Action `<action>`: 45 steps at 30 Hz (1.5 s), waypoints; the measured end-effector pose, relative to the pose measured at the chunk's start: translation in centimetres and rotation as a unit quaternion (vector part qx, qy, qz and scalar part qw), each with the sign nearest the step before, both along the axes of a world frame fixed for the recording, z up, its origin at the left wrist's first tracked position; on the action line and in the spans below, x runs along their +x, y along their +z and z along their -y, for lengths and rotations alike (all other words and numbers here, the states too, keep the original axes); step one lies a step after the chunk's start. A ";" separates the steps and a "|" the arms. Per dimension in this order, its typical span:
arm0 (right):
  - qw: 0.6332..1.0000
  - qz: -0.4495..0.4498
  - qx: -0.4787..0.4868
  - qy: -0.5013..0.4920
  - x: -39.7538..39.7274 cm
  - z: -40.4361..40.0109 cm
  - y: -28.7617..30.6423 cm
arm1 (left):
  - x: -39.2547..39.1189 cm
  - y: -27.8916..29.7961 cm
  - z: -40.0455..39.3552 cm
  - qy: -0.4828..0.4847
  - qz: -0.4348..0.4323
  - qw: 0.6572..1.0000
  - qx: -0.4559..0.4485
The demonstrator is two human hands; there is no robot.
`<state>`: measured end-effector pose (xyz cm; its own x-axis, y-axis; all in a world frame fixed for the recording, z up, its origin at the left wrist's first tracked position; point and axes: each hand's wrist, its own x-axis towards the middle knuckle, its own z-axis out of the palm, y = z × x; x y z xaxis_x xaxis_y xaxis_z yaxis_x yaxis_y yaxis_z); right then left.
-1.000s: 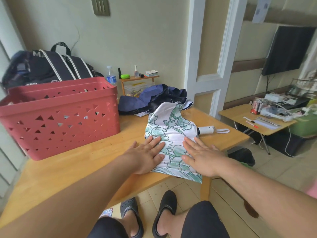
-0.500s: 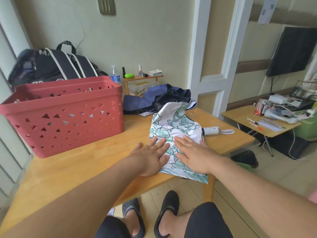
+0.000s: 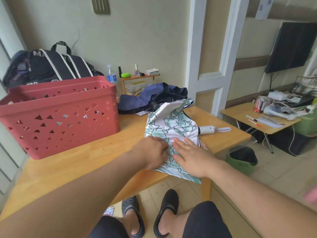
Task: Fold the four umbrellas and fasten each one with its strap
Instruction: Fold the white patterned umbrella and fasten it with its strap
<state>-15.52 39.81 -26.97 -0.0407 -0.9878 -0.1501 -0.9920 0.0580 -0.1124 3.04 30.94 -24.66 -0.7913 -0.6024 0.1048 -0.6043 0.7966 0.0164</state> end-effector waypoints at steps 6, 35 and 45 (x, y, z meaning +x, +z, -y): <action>1.000 0.002 0.008 0.002 -0.3 0.7 0.3 | -1.2 -2.0 1.7 0.101 -0.038 0.994 0.027; 0.981 0.035 -0.180 -0.062 -0.9 1.6 -1.6 | 0.5 2.3 4.1 0.166 -0.138 0.973 0.078; 0.983 0.038 -0.169 -0.066 -1.2 1.8 -1.9 | -4.8 5.2 7.9 0.140 -0.280 0.949 0.018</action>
<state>-16.75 38.04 -28.82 -0.1722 -0.9688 0.1783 -0.9666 0.1314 -0.2199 -1.80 23.02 -19.46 -0.4258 -0.7916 0.4382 -0.6803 0.5994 0.4218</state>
